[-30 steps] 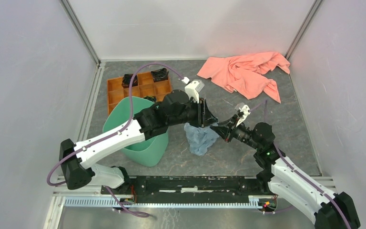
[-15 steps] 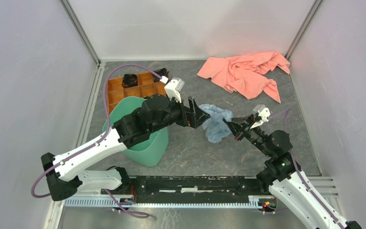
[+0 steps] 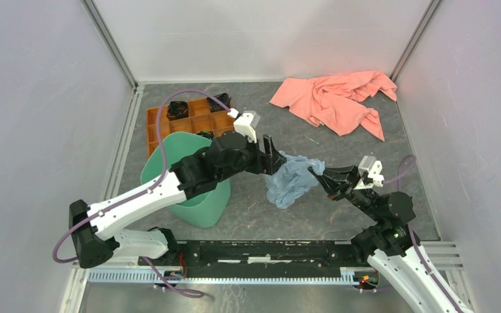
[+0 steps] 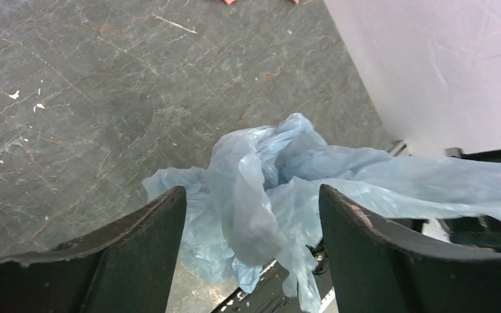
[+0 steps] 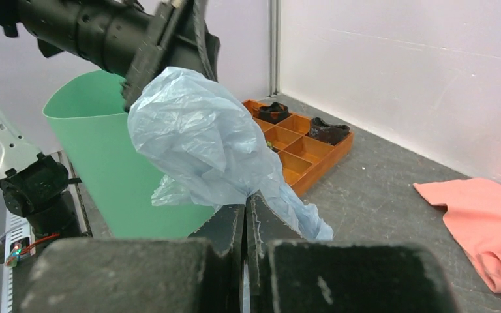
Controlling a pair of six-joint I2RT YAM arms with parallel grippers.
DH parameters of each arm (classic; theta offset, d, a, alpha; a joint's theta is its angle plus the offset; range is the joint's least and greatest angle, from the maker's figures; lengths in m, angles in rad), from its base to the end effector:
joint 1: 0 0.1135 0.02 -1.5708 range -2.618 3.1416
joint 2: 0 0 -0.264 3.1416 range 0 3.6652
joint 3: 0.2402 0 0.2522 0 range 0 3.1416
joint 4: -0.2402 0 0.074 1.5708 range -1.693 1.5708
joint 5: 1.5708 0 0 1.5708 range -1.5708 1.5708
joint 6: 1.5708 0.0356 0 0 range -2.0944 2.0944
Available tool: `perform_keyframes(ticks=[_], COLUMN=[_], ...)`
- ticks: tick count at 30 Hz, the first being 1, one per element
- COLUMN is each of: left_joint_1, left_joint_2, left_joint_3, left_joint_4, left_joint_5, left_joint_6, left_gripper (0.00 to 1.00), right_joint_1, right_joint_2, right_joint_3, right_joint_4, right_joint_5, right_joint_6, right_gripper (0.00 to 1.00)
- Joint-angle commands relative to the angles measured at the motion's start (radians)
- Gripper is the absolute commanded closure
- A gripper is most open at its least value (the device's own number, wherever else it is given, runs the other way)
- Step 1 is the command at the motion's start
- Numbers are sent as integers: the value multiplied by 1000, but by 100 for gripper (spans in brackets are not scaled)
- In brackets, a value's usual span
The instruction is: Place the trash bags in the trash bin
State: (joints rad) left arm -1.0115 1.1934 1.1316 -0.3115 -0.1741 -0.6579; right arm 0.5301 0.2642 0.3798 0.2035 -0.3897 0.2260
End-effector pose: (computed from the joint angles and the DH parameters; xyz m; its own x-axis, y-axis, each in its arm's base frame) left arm 0.1498 -0.2277 0.3639 -0.6112 -0.1585 -0.7754 0.4745 0.7107 -0.5194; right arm 0.0821 0.0638 0.3038 0.0892 0.2926 -0.9521 -0.8198 0.5645 0.0966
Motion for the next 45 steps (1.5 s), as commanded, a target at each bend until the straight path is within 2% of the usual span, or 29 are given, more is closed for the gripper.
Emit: perform_keyframes(ticks=[1, 4, 6, 7, 9, 12, 16, 19, 22, 26, 29, 33, 37, 40, 43, 45], left_joint_1=[-1, -1, -1, 0, -1, -1, -1, -1, -1, -1, -1, -1, -1, -1, -1, -1], left_joint_2=[56, 85, 88, 79, 56, 13, -48, -107, -184, -249, -237, -176, -114, -63, -3, 30], left_joint_3=[-7, 10, 22, 21, 10, 14, 43, 23, -20, -36, -20, 14, 47, 71, 86, 107], left_joint_4=[65, 64, 46, 42, 35, 3, -43, -46, -18, 6, 6, -6, -29, -91, -127, -147], left_joint_5=[-10, 14, 11, -1, -42, -126, -179, -239, -289, -270, -218, -147, -93, -156, -178, -180], left_joint_6=[18, 35, 41, 44, 59, 67, 97, 113, 110, 129, 136, 139, 192, 175, 164, 165], left_gripper=[23, 42, 62, 67, 85, 97, 98, 98, 98, 98, 98, 98, 98, 98, 98, 91], right_joint_1=[2, 1, 2, 2, 1, 2, 2, 2, 1, 2, 2, 2, 1, 1, 1, 2], right_joint_2=[-7, -37, -43, -40, -44, -71, -79, -102, -130, -120, -119, -89, -13, -18, -97, -132], right_joint_3=[49, 41, 56, 64, 78, 87, 132, 112, 84, 88, 66, 50, 128, 200, 206, 196], right_joint_4=[3, 9, -10, -28, -74, -157, -323, -377, -384, -409, -397, -357, -431, -470, -386, -350], right_joint_5=[-36, -20, -14, -14, -7, 108, 319, 450, 529, 591, 590, 506, 491, 469, 406, 392], right_joint_6=[-27, -6, 2, 1, -14, -17, -7, -6, 0, -18, -21, -39, -113, -97, -59, -50], right_gripper=[99, 99, 99, 99, 99, 99, 99, 99, 99, 99, 99, 99, 99, 99, 99, 99])
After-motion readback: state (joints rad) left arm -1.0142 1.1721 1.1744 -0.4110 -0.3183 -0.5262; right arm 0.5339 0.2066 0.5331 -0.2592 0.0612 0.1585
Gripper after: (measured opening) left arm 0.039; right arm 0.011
